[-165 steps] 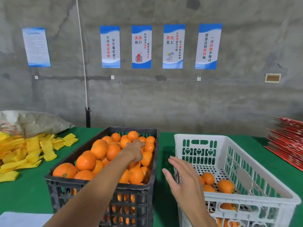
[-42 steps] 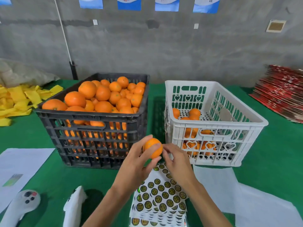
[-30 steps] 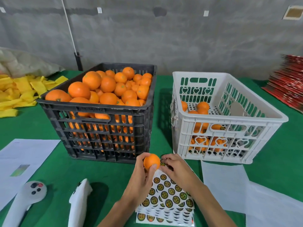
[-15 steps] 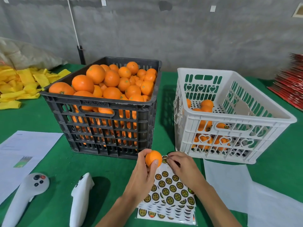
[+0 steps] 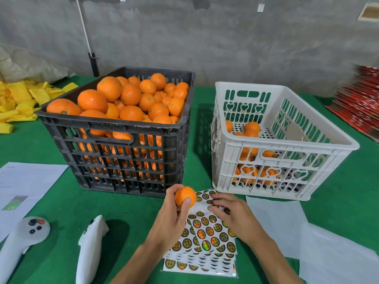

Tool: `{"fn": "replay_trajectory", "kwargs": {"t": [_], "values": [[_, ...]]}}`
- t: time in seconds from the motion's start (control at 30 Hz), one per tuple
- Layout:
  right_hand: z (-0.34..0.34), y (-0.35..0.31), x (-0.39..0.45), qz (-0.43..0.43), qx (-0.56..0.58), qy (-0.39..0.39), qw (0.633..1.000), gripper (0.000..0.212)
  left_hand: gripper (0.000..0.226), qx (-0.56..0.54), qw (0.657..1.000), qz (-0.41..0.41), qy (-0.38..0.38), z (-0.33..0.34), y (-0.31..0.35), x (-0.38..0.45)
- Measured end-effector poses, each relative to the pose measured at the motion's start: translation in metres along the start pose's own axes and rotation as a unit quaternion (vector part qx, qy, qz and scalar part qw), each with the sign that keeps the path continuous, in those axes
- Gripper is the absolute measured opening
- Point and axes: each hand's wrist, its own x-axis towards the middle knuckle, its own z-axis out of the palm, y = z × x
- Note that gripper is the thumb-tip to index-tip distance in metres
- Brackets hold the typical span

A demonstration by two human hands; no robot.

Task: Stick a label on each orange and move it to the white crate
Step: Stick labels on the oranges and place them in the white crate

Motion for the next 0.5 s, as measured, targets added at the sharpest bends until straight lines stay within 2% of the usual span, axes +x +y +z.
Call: {"fn": "replay_trajectory", "kwargs": {"t": [0.13,0.23,0.3,0.5], "values": [[-0.0028,0.0007,-0.004,-0.023,-0.047,-0.006,0.999,0.039,0.043,0.003,1.0,-0.003,0.0,-0.0001,-0.0019,0.0002],[-0.0046,0.0026,-0.0077,-0.007,-0.017,-0.036,0.999,0.063,0.043,0.005,1.0,-0.005,-0.003,0.0002,-0.0023,0.0001],[-0.007,0.0043,-0.0081,-0.01,-0.015,-0.046,0.999,0.07,0.043,0.009,1.0,-0.006,-0.005,0.0004,-0.0016,0.0],[-0.0107,-0.0012,-0.0072,-0.107,-0.094,-0.023,0.99,0.048,0.042,0.012,1.0,-0.002,-0.002,-0.0004,-0.0008,-0.0003]]}}
